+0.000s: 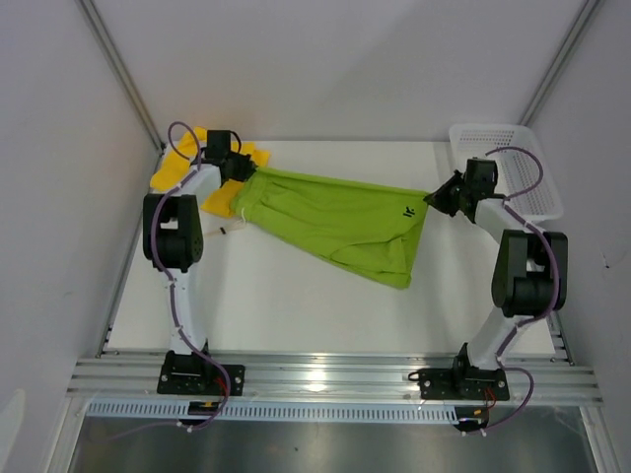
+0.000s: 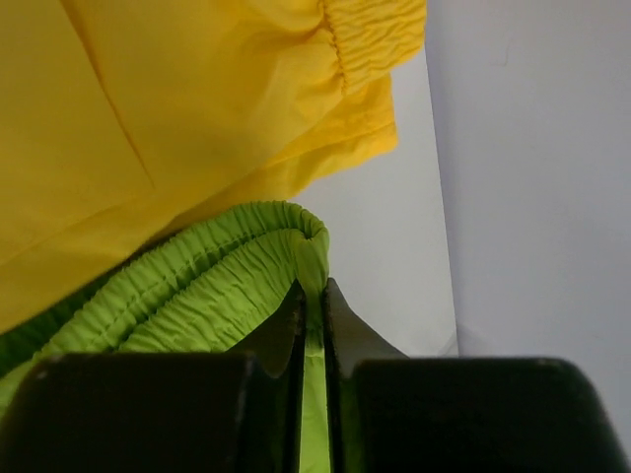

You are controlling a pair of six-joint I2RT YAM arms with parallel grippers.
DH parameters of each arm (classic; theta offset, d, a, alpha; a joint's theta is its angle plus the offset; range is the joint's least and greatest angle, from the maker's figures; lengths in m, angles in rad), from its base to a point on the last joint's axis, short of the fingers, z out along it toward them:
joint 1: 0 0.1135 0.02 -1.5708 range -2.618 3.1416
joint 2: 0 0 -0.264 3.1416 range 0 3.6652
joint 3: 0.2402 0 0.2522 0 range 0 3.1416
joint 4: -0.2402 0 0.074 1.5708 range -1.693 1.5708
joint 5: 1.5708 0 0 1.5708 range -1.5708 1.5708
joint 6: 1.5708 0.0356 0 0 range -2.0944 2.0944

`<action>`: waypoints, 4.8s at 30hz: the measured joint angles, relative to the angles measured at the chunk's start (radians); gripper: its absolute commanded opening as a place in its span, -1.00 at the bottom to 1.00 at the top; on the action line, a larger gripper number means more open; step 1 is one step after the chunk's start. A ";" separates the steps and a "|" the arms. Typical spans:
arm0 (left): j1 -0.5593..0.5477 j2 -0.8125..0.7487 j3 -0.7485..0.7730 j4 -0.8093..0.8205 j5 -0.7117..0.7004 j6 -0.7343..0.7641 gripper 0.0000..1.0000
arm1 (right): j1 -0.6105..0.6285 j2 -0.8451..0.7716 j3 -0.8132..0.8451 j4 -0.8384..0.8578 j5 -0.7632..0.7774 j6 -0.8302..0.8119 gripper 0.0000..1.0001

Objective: Fold and stack the shorts
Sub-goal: Fold the shorts

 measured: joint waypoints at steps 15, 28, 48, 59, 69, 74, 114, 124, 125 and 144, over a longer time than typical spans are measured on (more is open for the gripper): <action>0.010 -0.024 -0.001 0.038 -0.097 0.106 0.98 | 0.027 0.165 0.126 0.030 0.059 -0.011 0.50; 0.000 -0.483 -0.369 0.039 -0.117 0.286 0.96 | 0.113 -0.298 -0.233 -0.086 0.063 -0.100 0.14; -0.024 -0.304 -0.477 0.103 -0.070 0.448 0.85 | 0.203 -0.236 -0.388 -0.062 -0.139 -0.171 -0.42; -0.034 -0.297 -0.561 0.196 -0.058 0.455 0.72 | 0.222 -0.307 -0.435 -0.071 -0.156 -0.158 -1.00; -0.077 -0.383 -0.703 0.290 -0.058 0.454 0.53 | 0.181 -0.398 -0.467 -0.100 -0.153 -0.146 -1.00; -0.111 -0.383 -0.713 0.317 -0.064 0.439 -0.06 | 0.184 -0.446 -0.468 -0.111 -0.154 -0.142 -1.00; -0.139 -0.308 -0.620 0.217 -0.230 0.320 -1.00 | 0.363 -0.782 -0.674 -0.407 -0.079 -0.066 -0.52; -0.188 -0.397 -0.749 0.243 -0.243 0.308 -1.00 | 0.341 -0.696 -0.418 -0.337 -0.076 -0.109 -0.51; -0.203 -0.423 -0.782 0.253 -0.249 0.300 -1.00 | 0.346 -0.662 -0.418 -0.305 -0.083 -0.102 -0.52; -0.496 -0.940 -1.144 -0.017 -0.300 0.161 0.98 | 0.533 -0.131 -0.274 0.044 -0.130 -0.051 -0.56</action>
